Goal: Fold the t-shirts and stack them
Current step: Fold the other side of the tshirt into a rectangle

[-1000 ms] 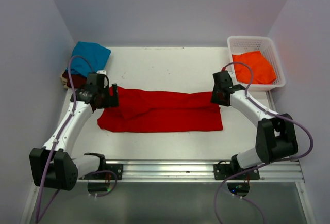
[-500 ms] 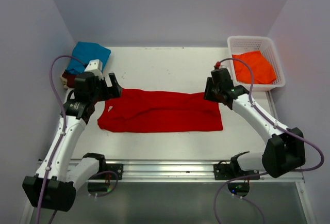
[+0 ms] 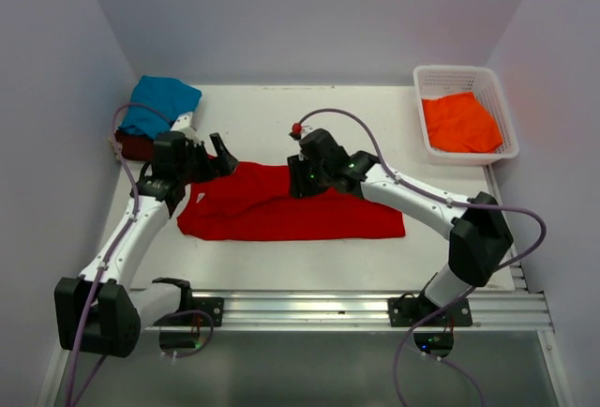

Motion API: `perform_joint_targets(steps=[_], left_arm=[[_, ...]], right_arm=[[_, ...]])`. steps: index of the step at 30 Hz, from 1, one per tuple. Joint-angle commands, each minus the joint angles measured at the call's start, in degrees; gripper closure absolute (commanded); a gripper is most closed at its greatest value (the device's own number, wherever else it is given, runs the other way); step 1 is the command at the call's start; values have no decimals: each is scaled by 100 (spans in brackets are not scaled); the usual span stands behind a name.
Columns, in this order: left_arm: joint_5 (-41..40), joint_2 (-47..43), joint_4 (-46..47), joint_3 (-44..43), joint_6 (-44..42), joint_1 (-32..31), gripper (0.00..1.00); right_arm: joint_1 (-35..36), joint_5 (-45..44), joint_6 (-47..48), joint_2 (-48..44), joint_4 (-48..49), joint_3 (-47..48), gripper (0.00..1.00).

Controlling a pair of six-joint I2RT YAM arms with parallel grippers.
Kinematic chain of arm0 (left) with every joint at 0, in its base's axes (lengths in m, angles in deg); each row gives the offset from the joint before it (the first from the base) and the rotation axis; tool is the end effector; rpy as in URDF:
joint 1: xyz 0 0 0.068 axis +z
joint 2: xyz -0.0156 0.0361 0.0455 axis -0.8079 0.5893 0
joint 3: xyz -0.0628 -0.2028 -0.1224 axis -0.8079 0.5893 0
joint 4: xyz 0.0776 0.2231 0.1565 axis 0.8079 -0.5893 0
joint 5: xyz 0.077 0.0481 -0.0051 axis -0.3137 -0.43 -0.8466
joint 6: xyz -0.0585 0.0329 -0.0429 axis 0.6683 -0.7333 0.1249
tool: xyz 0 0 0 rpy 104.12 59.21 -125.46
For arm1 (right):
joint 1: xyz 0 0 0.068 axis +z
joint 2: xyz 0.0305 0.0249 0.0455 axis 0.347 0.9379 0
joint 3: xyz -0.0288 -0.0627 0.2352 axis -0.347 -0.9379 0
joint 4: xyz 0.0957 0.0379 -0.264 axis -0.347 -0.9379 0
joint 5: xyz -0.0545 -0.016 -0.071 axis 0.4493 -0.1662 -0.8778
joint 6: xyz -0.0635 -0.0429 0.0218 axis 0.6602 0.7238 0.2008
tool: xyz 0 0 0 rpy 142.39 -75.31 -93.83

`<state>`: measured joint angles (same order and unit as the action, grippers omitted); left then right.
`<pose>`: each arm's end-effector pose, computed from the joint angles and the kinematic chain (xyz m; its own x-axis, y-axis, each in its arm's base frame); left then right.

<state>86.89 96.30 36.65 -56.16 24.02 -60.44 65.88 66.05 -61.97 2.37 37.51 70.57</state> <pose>0.3055 -0.0476 0.2181 -0.6340 -0.3522 -0.6884 -0.0150 0.8957 -0.4444 0.2776 0.2847 0.2198 -0.7700 -0.1478 -0.6206 -0.4217 0.8479 0.3213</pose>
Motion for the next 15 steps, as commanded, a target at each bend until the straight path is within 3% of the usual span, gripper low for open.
perform_joint_targets(steps=[1,10,15], left_arm=[[-201,-673,793,152,514,66,0],[-1915,-2766,1198,603,640,83,0],[-2382,-3093,1338,541,262,83,0]], right_arm=[[442,145,138,400,46,439,60],[970,215,621,1683,-428,1862,59],[1040,390,877,2692,-761,2985,59]])
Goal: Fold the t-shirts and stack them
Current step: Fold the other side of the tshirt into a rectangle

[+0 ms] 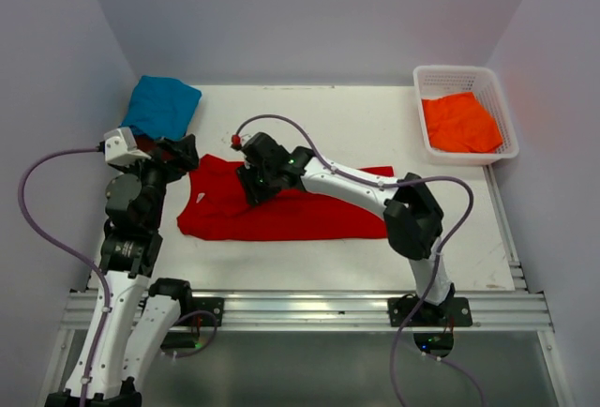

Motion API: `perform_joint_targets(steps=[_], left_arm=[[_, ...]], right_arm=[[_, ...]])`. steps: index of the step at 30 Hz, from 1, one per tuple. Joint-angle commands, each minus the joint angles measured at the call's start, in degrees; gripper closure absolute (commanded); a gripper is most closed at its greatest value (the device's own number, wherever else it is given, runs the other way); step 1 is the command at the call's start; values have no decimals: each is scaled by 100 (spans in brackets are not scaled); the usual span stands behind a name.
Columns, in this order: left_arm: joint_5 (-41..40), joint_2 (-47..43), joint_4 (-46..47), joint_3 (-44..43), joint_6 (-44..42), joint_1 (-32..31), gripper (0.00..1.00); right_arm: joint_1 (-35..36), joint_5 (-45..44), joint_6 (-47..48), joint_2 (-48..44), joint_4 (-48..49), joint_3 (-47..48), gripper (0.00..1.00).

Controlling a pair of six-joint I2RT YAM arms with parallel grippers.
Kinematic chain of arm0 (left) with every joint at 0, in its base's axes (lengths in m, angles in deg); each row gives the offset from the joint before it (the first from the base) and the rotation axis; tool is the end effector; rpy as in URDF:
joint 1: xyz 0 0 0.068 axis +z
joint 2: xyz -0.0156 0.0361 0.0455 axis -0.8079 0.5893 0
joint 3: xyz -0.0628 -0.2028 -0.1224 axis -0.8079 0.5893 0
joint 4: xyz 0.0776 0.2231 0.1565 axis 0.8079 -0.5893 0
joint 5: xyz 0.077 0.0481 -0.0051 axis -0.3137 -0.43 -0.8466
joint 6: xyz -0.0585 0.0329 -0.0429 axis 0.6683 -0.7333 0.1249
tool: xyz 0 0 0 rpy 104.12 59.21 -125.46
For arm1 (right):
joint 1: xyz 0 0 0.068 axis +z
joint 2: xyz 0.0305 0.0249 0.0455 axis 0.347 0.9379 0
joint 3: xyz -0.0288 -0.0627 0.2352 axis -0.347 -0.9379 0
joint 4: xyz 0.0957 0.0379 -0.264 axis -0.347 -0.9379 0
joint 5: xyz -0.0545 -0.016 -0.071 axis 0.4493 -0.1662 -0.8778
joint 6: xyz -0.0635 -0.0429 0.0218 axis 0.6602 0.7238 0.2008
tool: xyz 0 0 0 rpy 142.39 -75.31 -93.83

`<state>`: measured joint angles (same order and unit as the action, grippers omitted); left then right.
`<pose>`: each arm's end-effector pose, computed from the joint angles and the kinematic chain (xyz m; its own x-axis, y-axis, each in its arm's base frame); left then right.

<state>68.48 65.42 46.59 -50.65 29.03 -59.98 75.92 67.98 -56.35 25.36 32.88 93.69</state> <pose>0.2252 -0.0145 0.3381 0.0114 -0.5058 -0.8626 -0.0311 0.8620 -0.5059 0.2688 0.3987 0.1925 -0.7054 -0.3999 -0.5852 -0.6316 0.7293 0.2631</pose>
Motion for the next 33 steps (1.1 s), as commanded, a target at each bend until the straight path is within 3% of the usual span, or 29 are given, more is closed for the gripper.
perform_joint_targets(steps=[1,5,10,13,14,17,20,27,33], left_arm=[[-472,4,588,16,-344,29,0],[633,389,1177,183,-521,46,0],[961,943,1680,359,-363,248,0],[1302,1390,2039,280,-22,817,0],[1992,1566,2328,263,189,1377,0],[2770,2270,2955,255,849,2336,0],[2825,2395,2963,236,955,2674,0],[2447,1798,2445,298,762,2744,0],[2613,1718,2383,456,858,2867,0]], right_arm=[[46,198,411,552,-360,859,58],[55,277,570,1291,-808,1903,58],[55,330,667,1696,-1064,2460,57],[55,365,667,1687,-1055,2451,57],[55,383,667,1687,-1046,2451,57],[90,470,632,1679,-1029,2442,57],[160,462,667,1670,-1073,2504,57],[283,593,763,1994,-1257,2881,55],[450,629,798,2556,-1477,3452,55]])
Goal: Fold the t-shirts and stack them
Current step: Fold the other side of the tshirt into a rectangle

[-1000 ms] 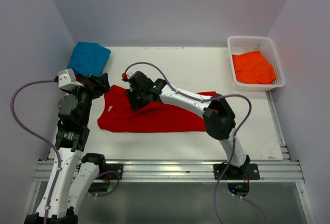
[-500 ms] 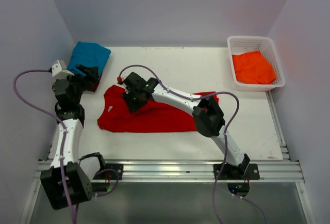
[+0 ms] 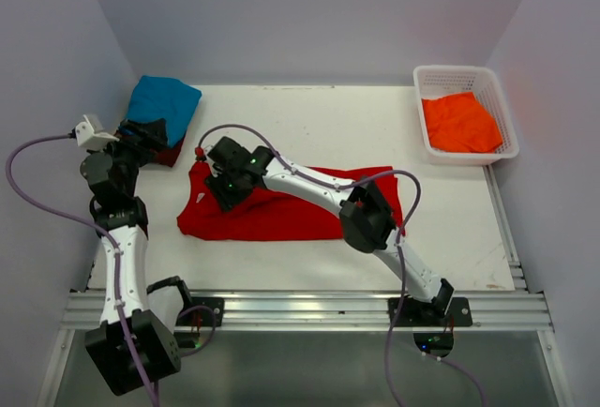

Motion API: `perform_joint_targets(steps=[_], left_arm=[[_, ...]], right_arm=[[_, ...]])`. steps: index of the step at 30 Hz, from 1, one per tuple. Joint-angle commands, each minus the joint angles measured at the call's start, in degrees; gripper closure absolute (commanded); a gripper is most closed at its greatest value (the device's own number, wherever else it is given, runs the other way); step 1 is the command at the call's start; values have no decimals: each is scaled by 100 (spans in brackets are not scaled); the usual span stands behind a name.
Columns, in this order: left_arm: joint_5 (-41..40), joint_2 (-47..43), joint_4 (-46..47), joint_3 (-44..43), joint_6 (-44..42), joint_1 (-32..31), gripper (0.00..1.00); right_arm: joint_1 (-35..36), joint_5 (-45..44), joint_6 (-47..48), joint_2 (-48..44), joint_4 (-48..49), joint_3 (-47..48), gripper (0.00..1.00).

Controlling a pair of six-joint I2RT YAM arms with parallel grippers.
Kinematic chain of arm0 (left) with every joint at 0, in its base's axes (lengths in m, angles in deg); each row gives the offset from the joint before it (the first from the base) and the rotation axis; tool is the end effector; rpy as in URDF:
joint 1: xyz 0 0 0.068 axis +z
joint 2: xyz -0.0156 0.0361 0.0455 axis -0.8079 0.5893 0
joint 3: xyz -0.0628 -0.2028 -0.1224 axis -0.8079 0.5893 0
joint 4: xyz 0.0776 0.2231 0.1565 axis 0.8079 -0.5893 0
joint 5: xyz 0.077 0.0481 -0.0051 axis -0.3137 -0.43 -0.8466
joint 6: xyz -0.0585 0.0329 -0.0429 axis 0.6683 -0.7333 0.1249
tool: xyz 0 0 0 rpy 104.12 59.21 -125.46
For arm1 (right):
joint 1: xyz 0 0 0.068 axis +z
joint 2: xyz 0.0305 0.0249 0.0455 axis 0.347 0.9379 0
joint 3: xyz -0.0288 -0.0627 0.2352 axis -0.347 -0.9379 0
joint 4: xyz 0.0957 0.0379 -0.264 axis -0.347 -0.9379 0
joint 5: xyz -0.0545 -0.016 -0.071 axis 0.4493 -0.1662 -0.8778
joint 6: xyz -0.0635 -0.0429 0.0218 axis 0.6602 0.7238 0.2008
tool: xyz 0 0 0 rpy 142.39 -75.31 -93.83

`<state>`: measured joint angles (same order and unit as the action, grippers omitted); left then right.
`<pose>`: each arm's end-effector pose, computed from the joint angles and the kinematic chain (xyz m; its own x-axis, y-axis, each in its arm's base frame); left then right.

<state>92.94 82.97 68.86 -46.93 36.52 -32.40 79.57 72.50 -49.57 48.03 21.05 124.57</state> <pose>0.2756 0.0875 0.2931 0.0618 -0.6090 -0.7908 -0.0620 0.7884 -0.6120 0.2735 0.4770 0.1731 -0.6172 -0.5646 -0.5480 -0.7634 0.5984 0.2433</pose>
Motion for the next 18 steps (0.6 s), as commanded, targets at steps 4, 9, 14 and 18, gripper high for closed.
perform_joint_targets(steps=[4,9,14,18], left_arm=[[317,-81,121,146,162,232,0],[379,-117,112,190,215,250,0],[388,-178,33,199,214,259,0],[432,-196,24,225,206,259,0]], right_arm=[[94,98,147,510,-391,541,55],[94,-8,165,581,-374,549,55],[94,-70,165,722,-409,672,55],[94,-70,121,757,-426,778,55]])
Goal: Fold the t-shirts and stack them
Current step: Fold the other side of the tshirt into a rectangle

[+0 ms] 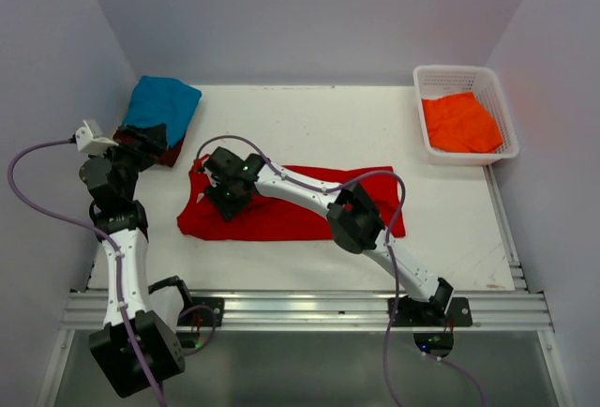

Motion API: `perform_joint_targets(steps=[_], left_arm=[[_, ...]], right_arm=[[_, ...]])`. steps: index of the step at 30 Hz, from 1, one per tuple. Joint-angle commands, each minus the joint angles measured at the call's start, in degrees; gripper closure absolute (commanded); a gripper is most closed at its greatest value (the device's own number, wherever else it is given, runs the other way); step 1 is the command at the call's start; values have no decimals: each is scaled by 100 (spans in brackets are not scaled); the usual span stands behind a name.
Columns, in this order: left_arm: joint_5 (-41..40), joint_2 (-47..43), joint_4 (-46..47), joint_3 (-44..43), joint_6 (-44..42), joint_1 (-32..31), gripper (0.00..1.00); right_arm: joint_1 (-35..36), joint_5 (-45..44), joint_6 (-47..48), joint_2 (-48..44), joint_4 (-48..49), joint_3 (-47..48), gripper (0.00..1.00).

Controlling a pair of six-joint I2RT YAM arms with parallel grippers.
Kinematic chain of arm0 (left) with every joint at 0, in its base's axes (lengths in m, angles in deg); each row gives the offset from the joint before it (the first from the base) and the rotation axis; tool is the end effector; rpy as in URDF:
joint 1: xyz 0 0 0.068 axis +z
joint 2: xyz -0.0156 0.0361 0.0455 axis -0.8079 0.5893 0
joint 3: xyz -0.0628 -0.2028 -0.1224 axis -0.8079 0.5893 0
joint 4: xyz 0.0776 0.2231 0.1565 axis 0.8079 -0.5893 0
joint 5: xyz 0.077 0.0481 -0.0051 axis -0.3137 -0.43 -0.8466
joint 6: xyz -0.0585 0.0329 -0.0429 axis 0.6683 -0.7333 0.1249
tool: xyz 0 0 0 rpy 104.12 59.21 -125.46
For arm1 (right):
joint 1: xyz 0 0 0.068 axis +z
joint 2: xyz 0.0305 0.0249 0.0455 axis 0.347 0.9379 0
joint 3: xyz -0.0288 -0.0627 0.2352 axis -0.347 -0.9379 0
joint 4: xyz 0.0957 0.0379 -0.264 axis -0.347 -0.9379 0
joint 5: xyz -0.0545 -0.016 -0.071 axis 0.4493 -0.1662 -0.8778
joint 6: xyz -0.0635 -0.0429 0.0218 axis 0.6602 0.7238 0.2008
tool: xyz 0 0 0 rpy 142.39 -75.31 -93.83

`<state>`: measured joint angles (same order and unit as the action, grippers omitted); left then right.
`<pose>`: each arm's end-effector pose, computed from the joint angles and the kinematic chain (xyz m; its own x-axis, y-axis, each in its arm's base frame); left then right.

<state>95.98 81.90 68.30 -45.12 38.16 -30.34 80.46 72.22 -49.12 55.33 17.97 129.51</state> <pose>0.2694 0.0923 0.2836 0.0366 -0.6389 -0.7685 -0.0604 0.7661 -0.6398 0.2704 0.4881 0.1312 -0.6263 -0.6202 -0.4724 -0.7656 0.6035 0.2227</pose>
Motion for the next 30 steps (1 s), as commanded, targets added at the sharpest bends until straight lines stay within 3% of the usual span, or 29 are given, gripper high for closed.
perform_joint_targets(steps=[1,12,18,24,27,30], left_arm=[[128,-89,72,61,42,53,0],[145,-97,37,53,24,53,0],[145,-97,20,61,15,62,0],[154,-97,28,79,7,62,0],[189,-97,46,79,15,62,0],[216,-97,46,87,15,71,0]], right_arm=[[-4,-41,66,18,-136,328,55],[4,-156,66,237,-197,486,59],[4,-243,40,264,-206,355,69],[-4,-261,5,106,-154,162,88],[-4,-279,5,-34,-110,56,92],[-4,-252,5,-149,-66,-76,90]])
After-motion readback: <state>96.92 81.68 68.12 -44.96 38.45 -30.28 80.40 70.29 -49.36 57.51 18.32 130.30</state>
